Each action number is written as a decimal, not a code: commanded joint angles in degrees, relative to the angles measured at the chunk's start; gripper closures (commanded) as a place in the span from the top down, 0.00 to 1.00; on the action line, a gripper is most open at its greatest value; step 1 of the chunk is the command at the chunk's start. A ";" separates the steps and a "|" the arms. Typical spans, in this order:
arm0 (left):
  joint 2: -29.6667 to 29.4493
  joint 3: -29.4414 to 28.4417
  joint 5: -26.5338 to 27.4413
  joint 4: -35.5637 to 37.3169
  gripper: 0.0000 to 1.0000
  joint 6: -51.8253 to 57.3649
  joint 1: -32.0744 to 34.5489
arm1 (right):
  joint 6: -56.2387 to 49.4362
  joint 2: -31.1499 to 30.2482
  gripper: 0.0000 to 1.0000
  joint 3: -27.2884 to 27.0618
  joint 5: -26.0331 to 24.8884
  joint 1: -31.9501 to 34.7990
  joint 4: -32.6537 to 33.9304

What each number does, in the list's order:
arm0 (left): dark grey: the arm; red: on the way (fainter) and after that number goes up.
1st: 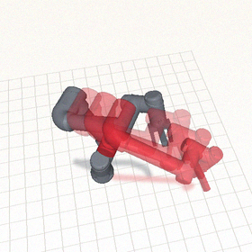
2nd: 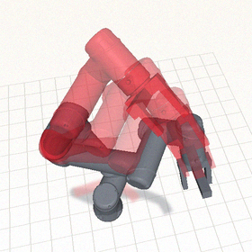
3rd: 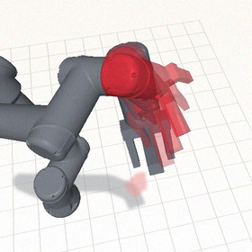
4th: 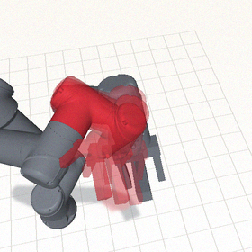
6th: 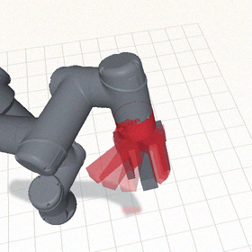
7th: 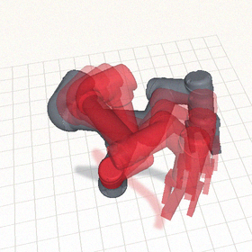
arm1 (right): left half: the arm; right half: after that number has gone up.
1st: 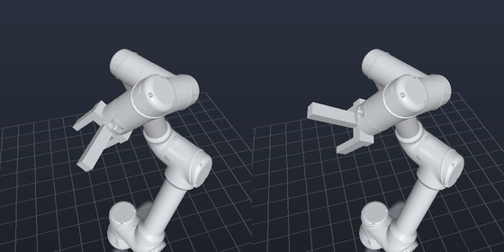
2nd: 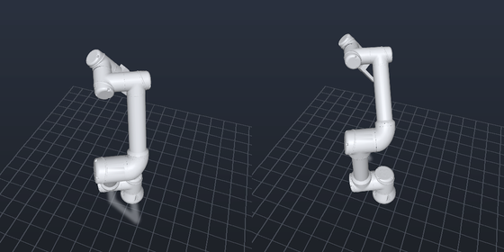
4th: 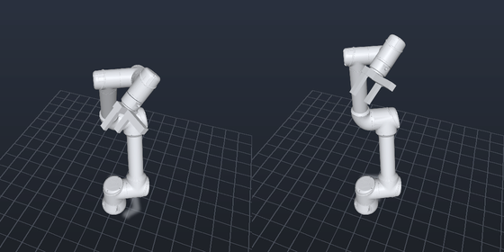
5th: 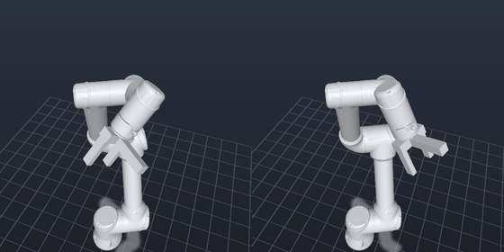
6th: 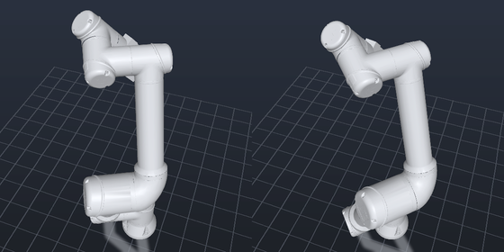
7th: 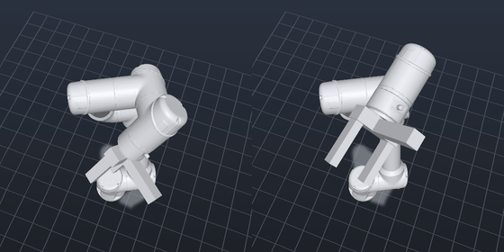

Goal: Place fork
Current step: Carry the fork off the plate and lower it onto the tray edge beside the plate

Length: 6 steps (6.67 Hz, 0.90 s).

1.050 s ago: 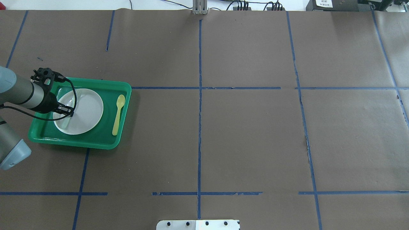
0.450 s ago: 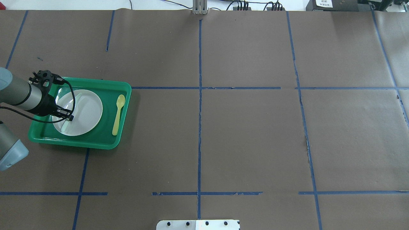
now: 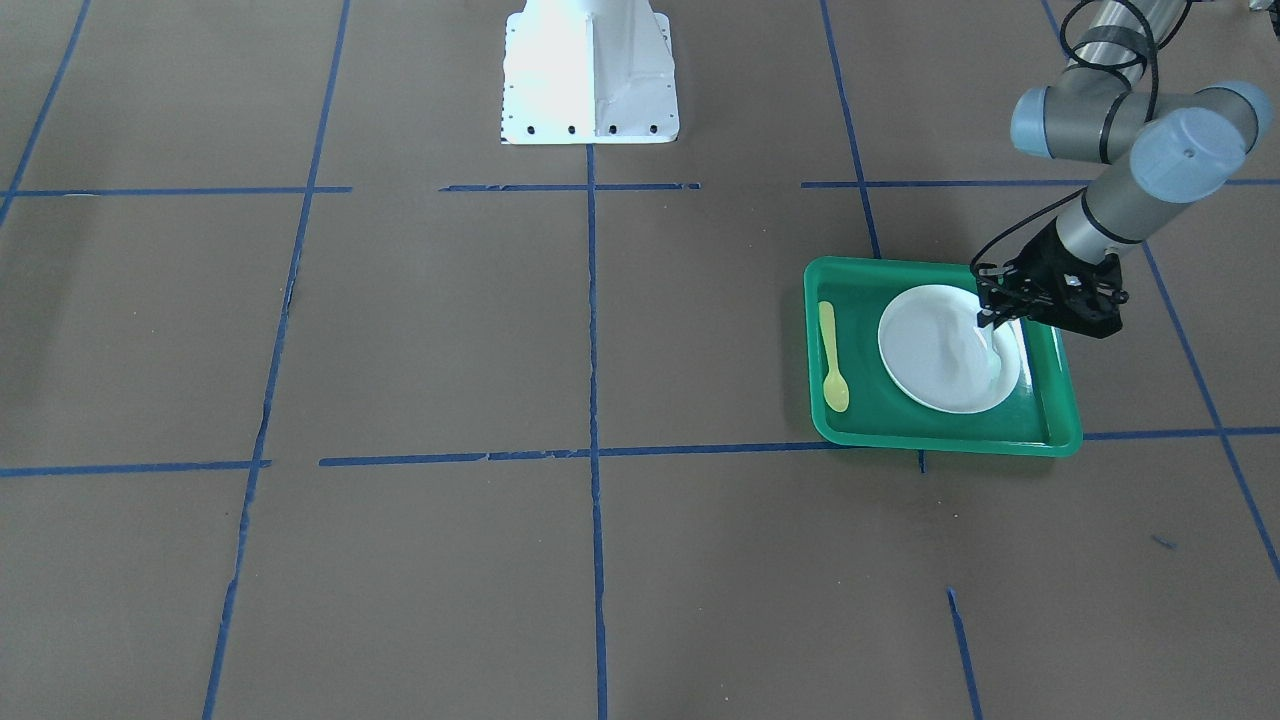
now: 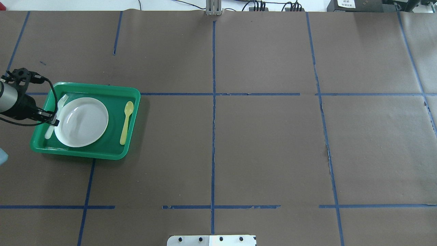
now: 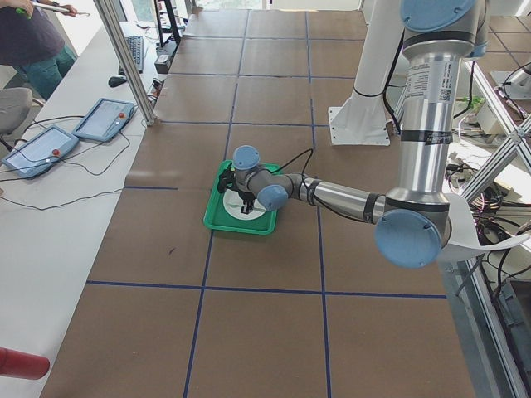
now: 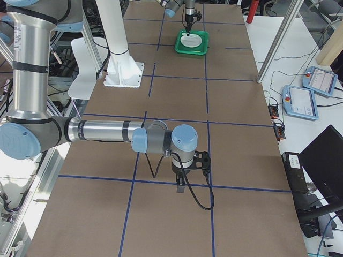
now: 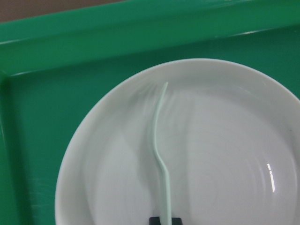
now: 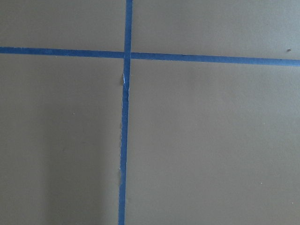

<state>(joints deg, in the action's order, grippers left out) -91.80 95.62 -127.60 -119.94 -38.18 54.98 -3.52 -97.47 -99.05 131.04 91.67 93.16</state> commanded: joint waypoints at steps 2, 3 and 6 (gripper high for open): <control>-0.13 -2.10 0.07 0.50 0.00 0.57 2.06 | 0.00 0.00 1.00 0.00 0.00 0.00 0.00; -0.83 -3.41 0.07 0.50 0.00 0.57 1.88 | 0.00 0.00 1.00 0.00 0.00 0.00 0.00; -1.54 -4.13 -0.02 0.41 0.51 0.65 1.79 | 0.00 0.00 1.00 0.00 0.00 0.00 0.00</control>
<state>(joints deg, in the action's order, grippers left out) -93.04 91.55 -127.51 -119.52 -37.54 56.82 -3.51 -97.47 -99.05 131.05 91.67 93.16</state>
